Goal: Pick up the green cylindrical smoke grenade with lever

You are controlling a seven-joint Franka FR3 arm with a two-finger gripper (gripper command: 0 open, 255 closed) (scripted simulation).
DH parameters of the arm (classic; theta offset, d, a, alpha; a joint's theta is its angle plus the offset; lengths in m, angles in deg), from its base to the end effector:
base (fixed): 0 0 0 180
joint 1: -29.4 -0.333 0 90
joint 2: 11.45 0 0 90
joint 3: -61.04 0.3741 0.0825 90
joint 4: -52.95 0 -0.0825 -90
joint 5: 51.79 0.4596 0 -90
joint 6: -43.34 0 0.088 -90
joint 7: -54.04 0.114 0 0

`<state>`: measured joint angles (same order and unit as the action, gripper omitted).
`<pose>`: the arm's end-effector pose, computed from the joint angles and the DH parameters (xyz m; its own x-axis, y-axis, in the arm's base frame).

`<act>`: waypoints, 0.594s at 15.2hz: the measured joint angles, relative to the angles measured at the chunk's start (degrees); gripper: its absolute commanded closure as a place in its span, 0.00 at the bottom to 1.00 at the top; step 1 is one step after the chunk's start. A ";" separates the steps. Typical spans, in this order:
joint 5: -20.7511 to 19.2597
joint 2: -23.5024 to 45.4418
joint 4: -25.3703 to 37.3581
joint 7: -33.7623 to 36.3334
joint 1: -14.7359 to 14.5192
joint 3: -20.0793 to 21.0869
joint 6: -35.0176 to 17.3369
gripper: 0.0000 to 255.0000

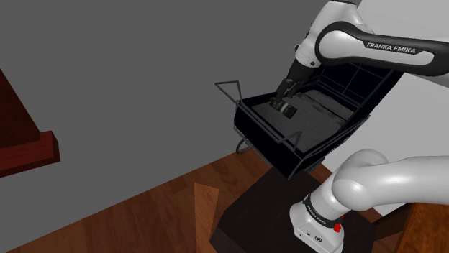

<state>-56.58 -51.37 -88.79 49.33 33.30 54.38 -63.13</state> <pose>0.3793 -0.0838 0.5508 0.9954 -0.0568 0.0775 -0.0580 -0.9982 0.0137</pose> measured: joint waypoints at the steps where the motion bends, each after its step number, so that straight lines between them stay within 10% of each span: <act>1: -0.75 0.79 -0.23 -0.97 0.54 -0.96 -1.00 0.00; 9: -5.04 12.36 1.99 -7.98 3.75 -8.25 -10.43 0.00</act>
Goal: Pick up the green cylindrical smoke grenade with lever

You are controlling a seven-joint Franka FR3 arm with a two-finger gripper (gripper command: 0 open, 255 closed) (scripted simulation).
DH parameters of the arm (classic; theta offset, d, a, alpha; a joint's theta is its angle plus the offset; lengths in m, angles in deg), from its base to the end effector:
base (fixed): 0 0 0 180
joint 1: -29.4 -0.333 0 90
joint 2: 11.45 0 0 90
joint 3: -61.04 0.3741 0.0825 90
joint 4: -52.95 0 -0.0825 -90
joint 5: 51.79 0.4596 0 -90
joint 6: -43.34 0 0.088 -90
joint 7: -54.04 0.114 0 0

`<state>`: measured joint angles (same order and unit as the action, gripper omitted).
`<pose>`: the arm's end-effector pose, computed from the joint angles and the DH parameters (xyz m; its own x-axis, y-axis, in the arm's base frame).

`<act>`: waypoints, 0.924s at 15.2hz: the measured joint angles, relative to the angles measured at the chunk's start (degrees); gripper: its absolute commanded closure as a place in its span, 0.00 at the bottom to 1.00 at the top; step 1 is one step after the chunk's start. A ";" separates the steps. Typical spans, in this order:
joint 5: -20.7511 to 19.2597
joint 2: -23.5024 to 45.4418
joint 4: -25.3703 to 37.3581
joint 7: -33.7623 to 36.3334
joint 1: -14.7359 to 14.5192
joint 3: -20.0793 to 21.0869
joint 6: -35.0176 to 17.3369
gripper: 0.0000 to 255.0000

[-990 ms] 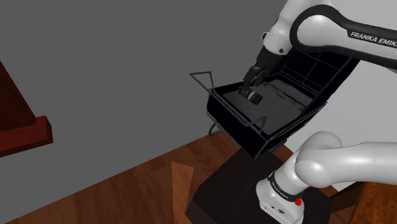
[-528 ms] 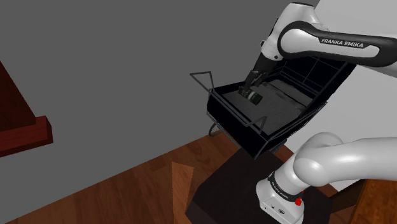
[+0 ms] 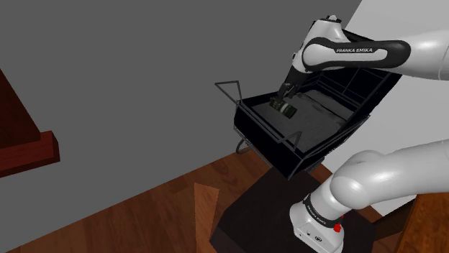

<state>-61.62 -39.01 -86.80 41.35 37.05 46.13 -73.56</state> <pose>0.4158 -0.1907 0.4913 0.9954 -0.0739 0.0606 -0.0771 -0.9956 0.0534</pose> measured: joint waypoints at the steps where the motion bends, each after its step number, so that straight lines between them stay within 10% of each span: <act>1: -0.34 1.60 0.24 -0.78 0.30 -0.85 -1.40 0.00; 14: -0.73 14.14 1.73 -6.50 1.90 -6.64 -12.80 0.00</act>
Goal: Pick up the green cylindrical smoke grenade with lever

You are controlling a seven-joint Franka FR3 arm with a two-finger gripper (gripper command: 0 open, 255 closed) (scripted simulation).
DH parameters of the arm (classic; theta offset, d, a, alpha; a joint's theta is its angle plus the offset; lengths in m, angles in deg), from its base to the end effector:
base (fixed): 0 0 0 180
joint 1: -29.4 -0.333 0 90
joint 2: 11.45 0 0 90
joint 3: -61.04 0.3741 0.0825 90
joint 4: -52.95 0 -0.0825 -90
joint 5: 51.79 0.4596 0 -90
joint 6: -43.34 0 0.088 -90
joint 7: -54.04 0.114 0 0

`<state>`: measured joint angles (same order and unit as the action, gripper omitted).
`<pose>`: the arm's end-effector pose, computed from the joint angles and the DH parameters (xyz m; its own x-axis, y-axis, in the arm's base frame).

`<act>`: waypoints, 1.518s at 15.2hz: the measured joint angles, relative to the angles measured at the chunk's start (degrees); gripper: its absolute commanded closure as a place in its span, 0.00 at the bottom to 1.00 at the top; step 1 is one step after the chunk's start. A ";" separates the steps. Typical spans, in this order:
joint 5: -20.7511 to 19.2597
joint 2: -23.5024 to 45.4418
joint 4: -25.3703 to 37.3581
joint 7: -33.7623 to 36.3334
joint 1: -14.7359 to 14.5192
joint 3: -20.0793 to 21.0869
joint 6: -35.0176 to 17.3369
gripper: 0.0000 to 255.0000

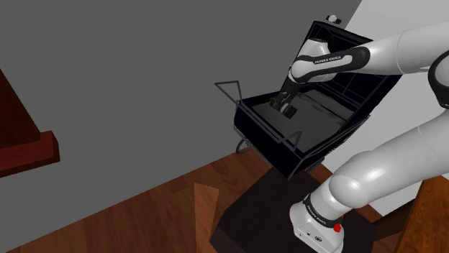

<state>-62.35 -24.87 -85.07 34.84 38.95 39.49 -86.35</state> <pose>0.4397 -0.2739 0.4087 0.9951 -0.0868 0.0484 -0.0907 -0.9922 0.0855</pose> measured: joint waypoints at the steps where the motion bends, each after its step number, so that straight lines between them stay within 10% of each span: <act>1: 0.01 0.13 -0.21 0.02 0.00 -0.02 -0.34 0.00; 2: 0.01 0.22 -0.31 -0.03 0.01 -0.07 -0.54 1.00; 23: -0.21 -3.21 4.47 0.01 0.00 0.84 7.57 1.00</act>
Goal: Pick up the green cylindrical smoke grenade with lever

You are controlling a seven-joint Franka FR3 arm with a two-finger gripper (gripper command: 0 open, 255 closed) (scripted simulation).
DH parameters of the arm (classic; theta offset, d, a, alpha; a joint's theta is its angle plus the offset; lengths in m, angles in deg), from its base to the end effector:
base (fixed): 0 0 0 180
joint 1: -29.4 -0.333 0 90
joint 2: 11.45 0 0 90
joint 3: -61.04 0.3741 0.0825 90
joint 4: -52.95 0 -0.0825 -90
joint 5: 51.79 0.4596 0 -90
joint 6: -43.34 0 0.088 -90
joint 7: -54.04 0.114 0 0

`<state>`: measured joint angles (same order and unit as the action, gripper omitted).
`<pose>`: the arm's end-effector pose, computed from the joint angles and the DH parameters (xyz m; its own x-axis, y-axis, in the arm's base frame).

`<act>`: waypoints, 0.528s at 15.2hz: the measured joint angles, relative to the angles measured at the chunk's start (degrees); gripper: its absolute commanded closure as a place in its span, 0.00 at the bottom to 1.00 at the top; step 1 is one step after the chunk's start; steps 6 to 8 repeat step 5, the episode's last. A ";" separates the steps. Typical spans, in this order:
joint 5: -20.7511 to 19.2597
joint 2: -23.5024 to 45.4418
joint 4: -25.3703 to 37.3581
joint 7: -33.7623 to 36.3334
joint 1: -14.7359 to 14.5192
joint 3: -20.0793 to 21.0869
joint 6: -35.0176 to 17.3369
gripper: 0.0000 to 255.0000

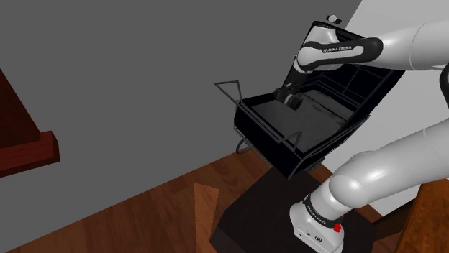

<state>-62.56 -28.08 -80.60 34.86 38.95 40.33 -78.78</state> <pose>0.4415 -0.2756 0.4649 0.9950 -0.0869 0.0489 -0.0908 -0.9922 0.0856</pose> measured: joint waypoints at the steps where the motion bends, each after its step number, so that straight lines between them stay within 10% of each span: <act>1: -0.01 -0.23 0.50 -0.15 0.04 -0.01 0.72 1.00; 8: 0.07 -1.01 2.51 -0.07 -0.07 0.39 3.50 1.00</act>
